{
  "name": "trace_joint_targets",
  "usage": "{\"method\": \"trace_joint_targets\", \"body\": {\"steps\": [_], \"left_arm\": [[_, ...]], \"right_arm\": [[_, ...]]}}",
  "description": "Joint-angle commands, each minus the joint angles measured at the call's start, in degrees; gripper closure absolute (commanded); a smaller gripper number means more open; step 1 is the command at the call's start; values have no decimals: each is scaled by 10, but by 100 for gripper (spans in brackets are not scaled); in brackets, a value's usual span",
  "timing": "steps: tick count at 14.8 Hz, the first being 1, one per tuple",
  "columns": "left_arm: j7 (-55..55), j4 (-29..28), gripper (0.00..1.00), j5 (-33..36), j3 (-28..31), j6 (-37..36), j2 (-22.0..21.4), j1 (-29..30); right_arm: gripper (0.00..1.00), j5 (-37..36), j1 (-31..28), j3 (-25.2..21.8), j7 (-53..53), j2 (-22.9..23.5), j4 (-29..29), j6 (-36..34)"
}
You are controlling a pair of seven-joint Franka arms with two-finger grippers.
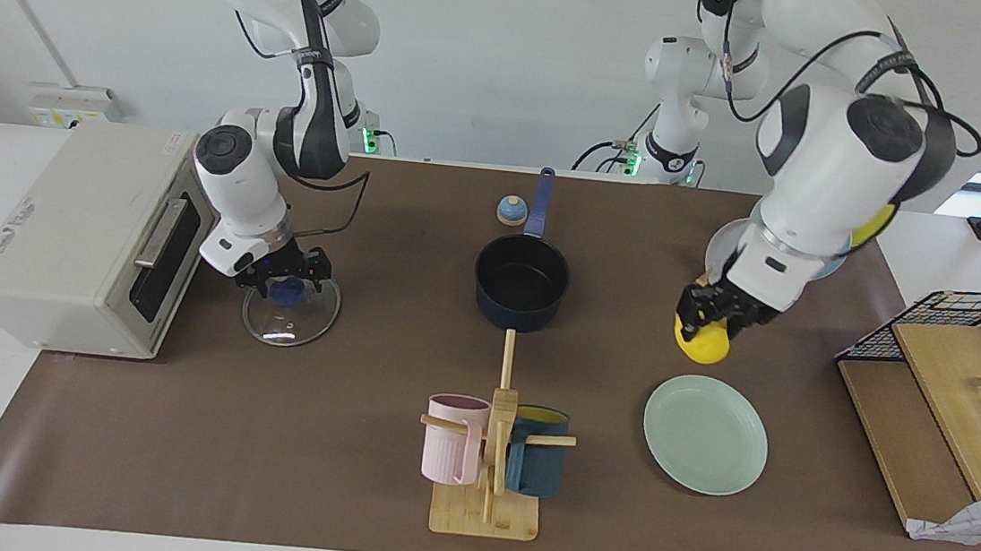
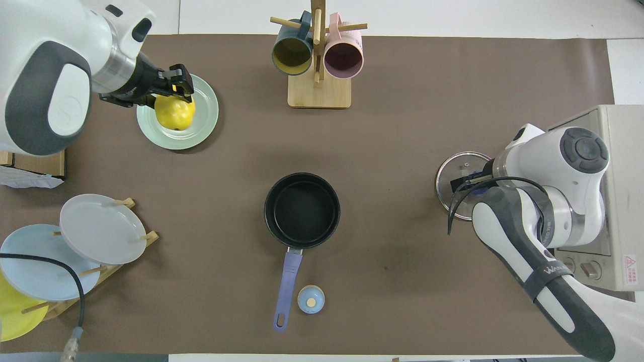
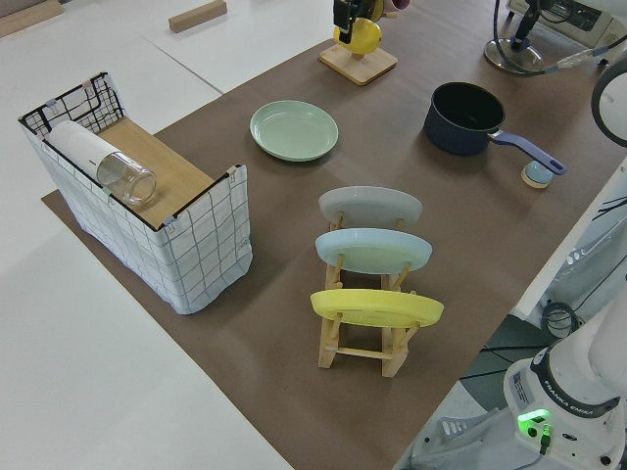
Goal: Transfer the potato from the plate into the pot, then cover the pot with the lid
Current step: 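Carry the potato over the black pan with the left gripper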
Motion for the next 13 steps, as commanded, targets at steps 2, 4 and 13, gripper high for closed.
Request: {"method": "trace_joint_targets", "body": {"steps": [2, 4, 13], "left_arm": [[-116, -202, 100, -4, 11, 63, -117, -108], [-158, -291, 100, -4, 11, 140, -157, -150], [-204, -393, 100, 0, 12, 340, -114, -219]], "right_arm": [[0, 7, -5, 0, -10, -11, -17, 16], [0, 7, -5, 0, -21, -11, -20, 17], [15, 0, -6, -1, -48, -12, -20, 15]]}}
